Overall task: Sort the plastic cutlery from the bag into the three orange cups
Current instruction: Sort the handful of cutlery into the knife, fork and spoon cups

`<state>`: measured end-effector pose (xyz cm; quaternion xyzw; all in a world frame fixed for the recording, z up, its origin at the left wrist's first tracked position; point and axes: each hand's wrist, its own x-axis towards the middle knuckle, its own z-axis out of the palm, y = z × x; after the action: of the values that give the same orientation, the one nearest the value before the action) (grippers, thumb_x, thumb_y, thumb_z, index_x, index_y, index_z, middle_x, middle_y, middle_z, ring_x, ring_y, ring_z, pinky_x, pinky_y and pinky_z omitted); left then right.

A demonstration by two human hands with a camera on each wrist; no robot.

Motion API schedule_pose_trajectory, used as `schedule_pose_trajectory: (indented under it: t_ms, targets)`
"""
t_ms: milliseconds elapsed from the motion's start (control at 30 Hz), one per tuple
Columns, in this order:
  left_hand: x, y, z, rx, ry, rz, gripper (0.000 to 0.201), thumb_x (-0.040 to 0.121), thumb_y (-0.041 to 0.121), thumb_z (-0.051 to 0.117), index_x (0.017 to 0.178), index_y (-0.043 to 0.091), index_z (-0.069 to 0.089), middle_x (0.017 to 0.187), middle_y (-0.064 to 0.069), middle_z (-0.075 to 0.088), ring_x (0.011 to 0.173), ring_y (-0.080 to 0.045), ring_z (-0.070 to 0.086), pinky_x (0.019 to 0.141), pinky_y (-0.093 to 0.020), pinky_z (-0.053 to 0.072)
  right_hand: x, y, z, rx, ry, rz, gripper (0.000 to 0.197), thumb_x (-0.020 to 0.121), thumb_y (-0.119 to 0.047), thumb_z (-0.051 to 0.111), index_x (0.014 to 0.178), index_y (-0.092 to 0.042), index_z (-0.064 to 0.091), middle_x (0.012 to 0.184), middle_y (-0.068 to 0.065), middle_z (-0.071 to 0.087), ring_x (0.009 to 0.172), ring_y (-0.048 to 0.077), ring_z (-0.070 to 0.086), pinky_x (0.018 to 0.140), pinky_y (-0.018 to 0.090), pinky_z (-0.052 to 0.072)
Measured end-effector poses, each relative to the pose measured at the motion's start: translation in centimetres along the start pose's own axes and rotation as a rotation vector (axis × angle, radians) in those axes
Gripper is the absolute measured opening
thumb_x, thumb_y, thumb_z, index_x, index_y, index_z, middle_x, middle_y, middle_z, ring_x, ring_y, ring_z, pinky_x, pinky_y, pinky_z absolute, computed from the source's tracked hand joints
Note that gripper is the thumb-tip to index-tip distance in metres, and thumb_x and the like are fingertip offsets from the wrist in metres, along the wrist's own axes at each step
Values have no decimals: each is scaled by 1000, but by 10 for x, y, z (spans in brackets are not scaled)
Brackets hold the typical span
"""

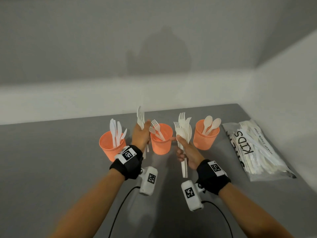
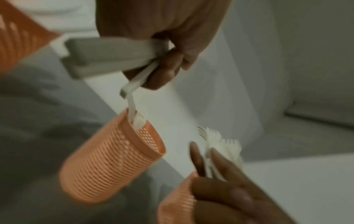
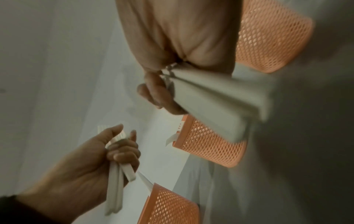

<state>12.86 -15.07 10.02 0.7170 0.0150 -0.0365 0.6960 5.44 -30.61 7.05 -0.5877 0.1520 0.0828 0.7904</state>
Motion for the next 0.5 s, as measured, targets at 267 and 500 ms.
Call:
schedule_pose_trajectory:
  t_ms: [267, 500]
  targets:
    - [31, 11, 16, 67, -17, 163, 22, 99, 26, 40, 96, 6, 48, 56, 0, 45, 50, -12, 47, 60, -28, 43, -19, 0, -10, 26, 68, -16, 29, 98, -36, 41, 98, -12, 57, 42, -8, 33, 33, 3, 27, 35, 16, 25]
    - [52, -12, 56, 139, -43, 208, 19, 98, 32, 42, 101, 14, 47, 66, 4, 54, 60, -13, 52, 66, -29, 46, -41, -5, -20, 33, 116, -69, 12, 92, -22, 56, 86, -13, 51, 42, -9, 33, 31, 3, 26, 34, 16, 25]
